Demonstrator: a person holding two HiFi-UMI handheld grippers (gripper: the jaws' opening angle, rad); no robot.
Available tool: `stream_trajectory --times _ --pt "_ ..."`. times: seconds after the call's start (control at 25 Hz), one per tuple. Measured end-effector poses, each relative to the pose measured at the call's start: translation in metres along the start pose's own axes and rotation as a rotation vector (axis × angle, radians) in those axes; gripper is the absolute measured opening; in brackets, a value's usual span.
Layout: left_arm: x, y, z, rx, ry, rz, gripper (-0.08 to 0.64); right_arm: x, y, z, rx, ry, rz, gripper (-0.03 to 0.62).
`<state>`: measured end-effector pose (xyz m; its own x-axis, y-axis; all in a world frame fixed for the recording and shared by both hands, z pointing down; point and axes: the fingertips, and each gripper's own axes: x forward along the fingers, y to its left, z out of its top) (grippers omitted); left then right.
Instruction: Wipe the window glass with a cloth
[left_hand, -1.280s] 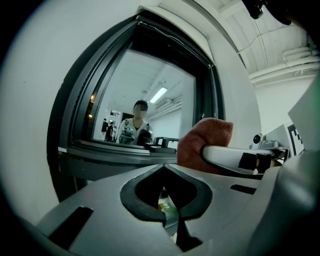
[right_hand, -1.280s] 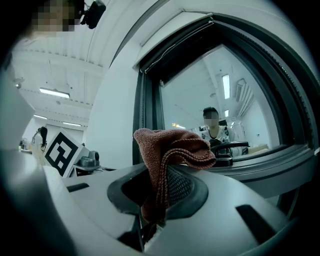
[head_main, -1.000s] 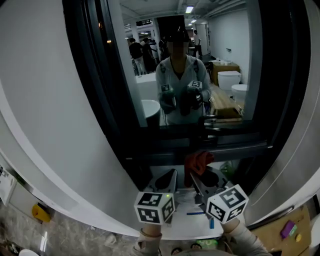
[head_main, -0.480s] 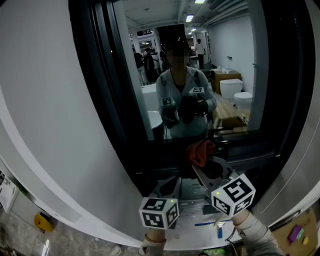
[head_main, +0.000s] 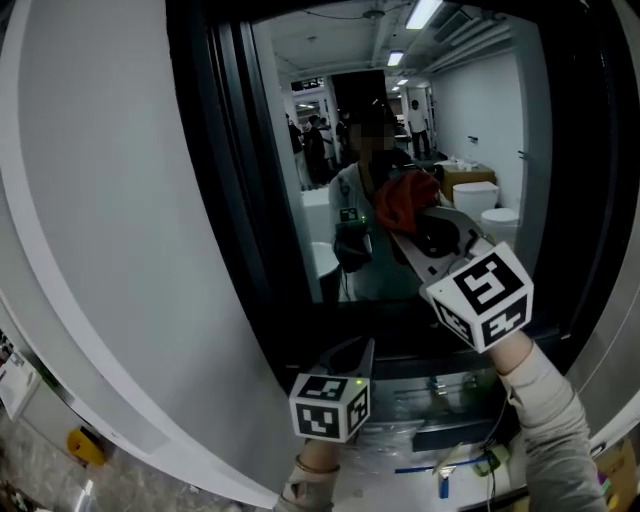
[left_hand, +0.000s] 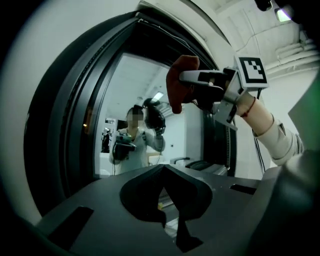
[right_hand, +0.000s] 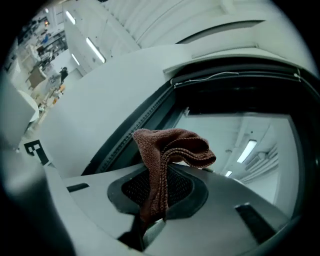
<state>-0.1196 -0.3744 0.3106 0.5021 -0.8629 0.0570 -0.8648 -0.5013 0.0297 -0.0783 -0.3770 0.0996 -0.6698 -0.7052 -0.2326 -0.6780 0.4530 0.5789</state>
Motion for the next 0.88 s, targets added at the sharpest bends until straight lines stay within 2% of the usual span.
stream_trajectory --times 0.24,0.44,0.68,0.88 --pt "0.019 0.011 0.055 0.047 -0.048 0.019 0.005 0.044 -0.048 0.067 -0.269 -0.016 -0.072 0.054" --pt "0.029 0.019 0.089 0.057 -0.087 0.025 0.005 0.088 -0.082 0.114 -0.449 0.001 -0.163 0.054" --pt "0.033 0.027 0.093 0.055 -0.093 0.036 0.005 0.127 -0.103 0.157 -0.664 0.030 -0.293 0.054" --pt "0.033 0.035 0.088 0.050 -0.081 0.053 0.005 0.149 -0.109 0.171 -0.744 0.073 -0.361 0.054"
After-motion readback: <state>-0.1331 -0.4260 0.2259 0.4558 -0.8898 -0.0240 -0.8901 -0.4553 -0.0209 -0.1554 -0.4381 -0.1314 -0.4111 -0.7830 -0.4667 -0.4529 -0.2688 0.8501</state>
